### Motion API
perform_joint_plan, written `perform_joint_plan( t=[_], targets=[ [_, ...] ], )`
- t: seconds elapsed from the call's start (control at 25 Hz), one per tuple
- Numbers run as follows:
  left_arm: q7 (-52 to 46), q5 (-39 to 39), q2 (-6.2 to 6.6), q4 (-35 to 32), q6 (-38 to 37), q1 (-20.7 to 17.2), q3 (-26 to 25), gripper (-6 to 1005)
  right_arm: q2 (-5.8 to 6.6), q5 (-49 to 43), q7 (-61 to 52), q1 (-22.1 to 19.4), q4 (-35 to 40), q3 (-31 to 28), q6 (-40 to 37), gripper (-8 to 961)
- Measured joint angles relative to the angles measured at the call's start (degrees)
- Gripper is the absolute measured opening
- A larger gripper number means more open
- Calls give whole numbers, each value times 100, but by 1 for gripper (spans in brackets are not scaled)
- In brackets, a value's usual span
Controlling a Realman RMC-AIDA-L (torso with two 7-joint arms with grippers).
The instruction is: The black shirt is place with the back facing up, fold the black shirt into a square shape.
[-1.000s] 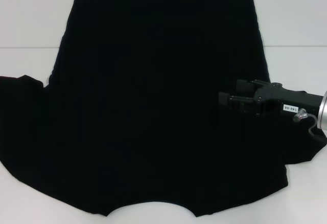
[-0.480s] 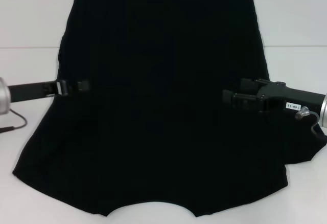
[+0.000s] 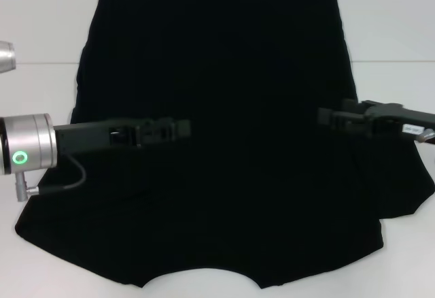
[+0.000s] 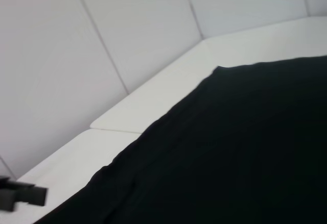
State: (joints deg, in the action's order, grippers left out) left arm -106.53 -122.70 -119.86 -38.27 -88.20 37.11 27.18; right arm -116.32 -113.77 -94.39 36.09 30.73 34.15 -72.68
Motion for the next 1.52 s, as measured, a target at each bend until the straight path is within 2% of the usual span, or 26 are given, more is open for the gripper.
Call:
perform_joint_plan(
  t=[0.16,0.28,0.32,0.44,0.64,0.68,0.76,0.96,1.52],
  targets=[
    [1110,150,-14,297,-569,-19,37,498,345,-448,-1450,-32,92,45,-331,916],
    [2151,144,-113,483,-826,-70,232,564,605,-976,-2580,-121,221,32,-600,916],
    [2513,134,-160,508,-844,-105,343,586,659,-1114,-2858,-168,283,18,-663,916],
    [3058,127,-244,492,-840,-178,671,812,780,-1364,-3581,-355,527,-5,-898,915],
    [3558,117,-259,480,-788,-275,1092,938,1035,-1499,-4380,-632,648,-114,-1220,915],
    [3677,116,-262,475,-778,-303,1137,937,1069,-1565,-4488,-668,640,-177,-1259,915],
    [3801,116,-266,468,-740,-330,1166,936,1106,-1740,-4667,-714,627,-325,-1301,915],
    [3822,114,-270,486,-648,-338,1175,934,1111,-2067,-4818,-674,518,-437,-1282,915],
    [3773,98,-275,504,-531,-355,1153,934,1033,-2520,-4810,-361,54,-376,-756,916]
  ],
)
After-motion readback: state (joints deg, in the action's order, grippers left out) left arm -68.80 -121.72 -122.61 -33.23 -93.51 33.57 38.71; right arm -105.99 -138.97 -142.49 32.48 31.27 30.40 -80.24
